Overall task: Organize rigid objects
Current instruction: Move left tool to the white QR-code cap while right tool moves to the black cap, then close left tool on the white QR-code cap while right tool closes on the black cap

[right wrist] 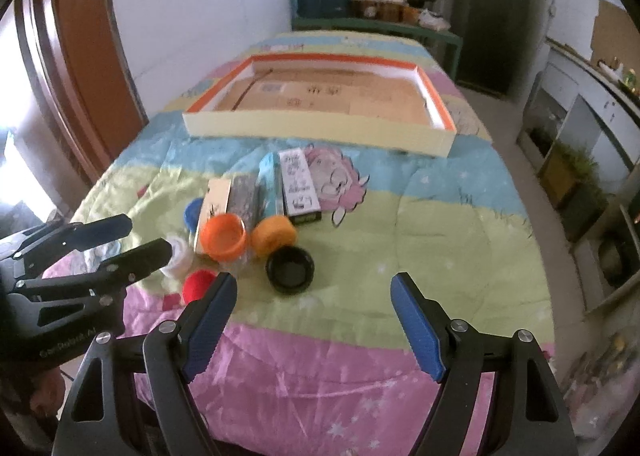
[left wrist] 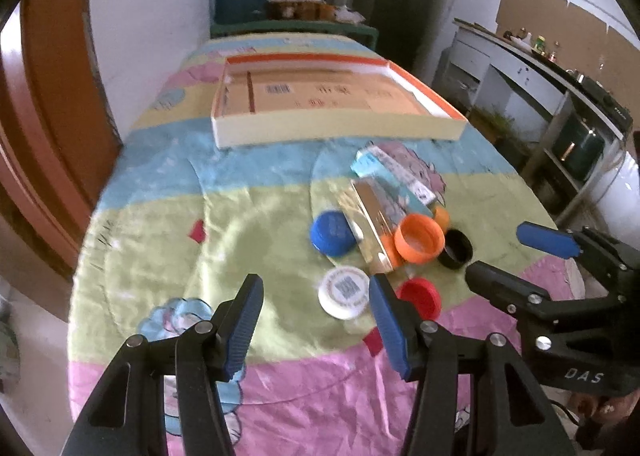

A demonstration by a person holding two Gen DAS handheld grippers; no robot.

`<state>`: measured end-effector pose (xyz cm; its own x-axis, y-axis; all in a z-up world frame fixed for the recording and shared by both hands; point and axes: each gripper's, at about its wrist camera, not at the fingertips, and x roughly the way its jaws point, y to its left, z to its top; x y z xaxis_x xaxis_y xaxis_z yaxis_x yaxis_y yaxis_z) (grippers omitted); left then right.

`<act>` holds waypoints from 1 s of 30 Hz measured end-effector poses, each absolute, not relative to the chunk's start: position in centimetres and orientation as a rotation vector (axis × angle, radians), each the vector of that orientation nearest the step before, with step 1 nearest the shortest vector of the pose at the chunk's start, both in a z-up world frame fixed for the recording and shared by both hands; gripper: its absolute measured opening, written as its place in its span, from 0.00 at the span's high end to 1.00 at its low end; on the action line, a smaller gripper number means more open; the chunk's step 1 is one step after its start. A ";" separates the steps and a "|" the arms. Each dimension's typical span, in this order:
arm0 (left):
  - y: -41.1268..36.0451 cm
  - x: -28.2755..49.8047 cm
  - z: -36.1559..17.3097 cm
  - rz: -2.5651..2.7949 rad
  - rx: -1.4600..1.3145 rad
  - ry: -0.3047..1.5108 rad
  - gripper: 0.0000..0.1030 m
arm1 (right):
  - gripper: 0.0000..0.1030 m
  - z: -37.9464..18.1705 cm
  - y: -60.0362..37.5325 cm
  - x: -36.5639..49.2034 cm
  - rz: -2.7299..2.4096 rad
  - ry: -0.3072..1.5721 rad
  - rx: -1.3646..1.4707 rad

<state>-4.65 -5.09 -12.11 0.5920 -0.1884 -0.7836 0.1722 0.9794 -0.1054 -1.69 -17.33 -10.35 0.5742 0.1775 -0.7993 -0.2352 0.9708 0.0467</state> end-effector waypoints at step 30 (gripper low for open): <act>-1.3 -0.3 -12.1 -0.271 -0.053 0.941 0.70 | 0.71 -12.5 -16.4 0.4 0.301 0.951 -0.074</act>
<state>-0.33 -1.26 -12.14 0.5579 -0.2524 -0.7906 0.2066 0.9649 -0.1622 0.43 -16.36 -12.47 0.5422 0.2213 -0.8106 -0.2859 0.9557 0.0696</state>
